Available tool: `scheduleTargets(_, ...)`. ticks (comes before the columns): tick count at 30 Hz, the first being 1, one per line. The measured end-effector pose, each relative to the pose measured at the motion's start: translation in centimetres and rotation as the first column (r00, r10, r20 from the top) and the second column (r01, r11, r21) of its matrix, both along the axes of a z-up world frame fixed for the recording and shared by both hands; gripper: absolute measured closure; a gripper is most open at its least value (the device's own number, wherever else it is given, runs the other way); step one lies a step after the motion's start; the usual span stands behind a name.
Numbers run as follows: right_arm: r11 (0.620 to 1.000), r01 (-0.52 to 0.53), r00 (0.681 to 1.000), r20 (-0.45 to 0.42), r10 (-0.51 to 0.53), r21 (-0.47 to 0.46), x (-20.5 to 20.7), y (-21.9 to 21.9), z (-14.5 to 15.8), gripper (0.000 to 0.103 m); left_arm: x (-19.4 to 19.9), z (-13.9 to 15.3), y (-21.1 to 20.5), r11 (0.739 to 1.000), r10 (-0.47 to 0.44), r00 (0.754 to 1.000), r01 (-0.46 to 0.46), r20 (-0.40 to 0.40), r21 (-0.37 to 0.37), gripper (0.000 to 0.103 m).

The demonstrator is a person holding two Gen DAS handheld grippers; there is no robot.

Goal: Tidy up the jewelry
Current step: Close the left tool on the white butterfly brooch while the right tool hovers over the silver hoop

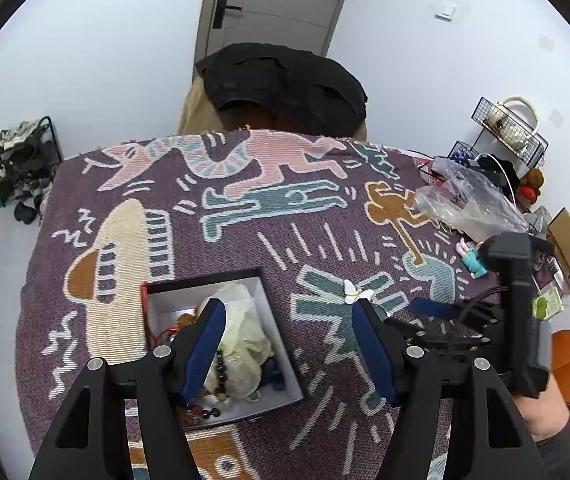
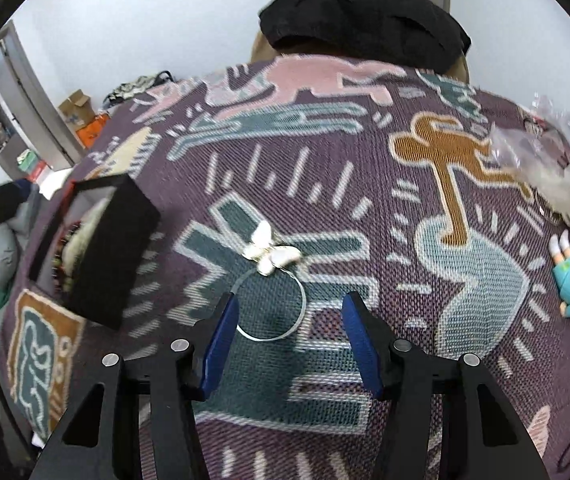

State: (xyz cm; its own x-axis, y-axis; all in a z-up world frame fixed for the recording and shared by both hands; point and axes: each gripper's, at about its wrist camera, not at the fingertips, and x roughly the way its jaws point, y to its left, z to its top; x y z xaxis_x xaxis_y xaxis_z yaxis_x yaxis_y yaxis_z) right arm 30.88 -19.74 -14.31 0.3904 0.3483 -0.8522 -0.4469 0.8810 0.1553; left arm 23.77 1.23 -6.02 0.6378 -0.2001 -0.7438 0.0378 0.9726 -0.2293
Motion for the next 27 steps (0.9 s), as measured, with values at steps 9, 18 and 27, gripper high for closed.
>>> scheduleTargets(9,1.0,-0.027,0.999,-0.017,0.027,0.0,0.1,1.1,-1.0,0.039,1.0,-0.9,-0.6,0.999,0.019,1.0,-0.019,-0.009,-0.033,0.036)
scheduleTargets(18,0.997,-0.065,0.998,0.001,0.066,-0.032,-0.1,2.7,-1.4,0.036,1.7,-1.1,0.2,0.998,0.056,0.998,-0.056,-0.012,-0.039,0.036)
scheduleTargets(27,0.99,-0.096,0.995,0.028,0.099,-0.108,-0.6,3.5,-1.7,0.053,2.9,-1.1,0.0,0.998,0.059,0.998,-0.06,-0.021,-0.019,0.036)
